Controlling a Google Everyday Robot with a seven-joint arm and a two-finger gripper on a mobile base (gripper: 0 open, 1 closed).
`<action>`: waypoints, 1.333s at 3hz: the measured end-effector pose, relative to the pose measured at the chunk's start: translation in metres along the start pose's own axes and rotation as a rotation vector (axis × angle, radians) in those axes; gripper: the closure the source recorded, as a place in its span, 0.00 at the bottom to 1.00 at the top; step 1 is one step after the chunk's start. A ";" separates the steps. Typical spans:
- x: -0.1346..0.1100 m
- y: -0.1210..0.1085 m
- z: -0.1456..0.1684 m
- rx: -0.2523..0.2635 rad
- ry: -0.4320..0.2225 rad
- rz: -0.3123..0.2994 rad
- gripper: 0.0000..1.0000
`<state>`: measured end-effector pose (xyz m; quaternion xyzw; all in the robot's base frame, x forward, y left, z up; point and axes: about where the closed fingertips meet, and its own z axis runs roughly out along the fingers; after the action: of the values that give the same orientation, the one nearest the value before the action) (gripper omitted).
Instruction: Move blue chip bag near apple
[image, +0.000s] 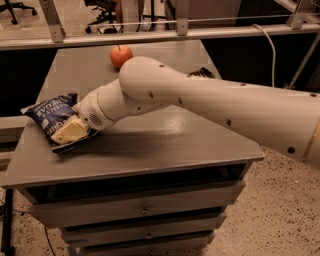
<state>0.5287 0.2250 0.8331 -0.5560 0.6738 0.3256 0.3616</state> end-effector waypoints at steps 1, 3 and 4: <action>-0.002 -0.004 -0.013 0.021 0.009 -0.017 0.88; -0.005 -0.026 -0.095 0.148 0.031 -0.031 1.00; 0.012 -0.036 -0.161 0.240 0.019 0.034 1.00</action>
Offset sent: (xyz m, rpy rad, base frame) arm 0.0167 -0.0738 0.0593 -0.0995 -0.1307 -0.0717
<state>0.5427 0.0774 0.9066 -0.5002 0.7207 0.2435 0.4137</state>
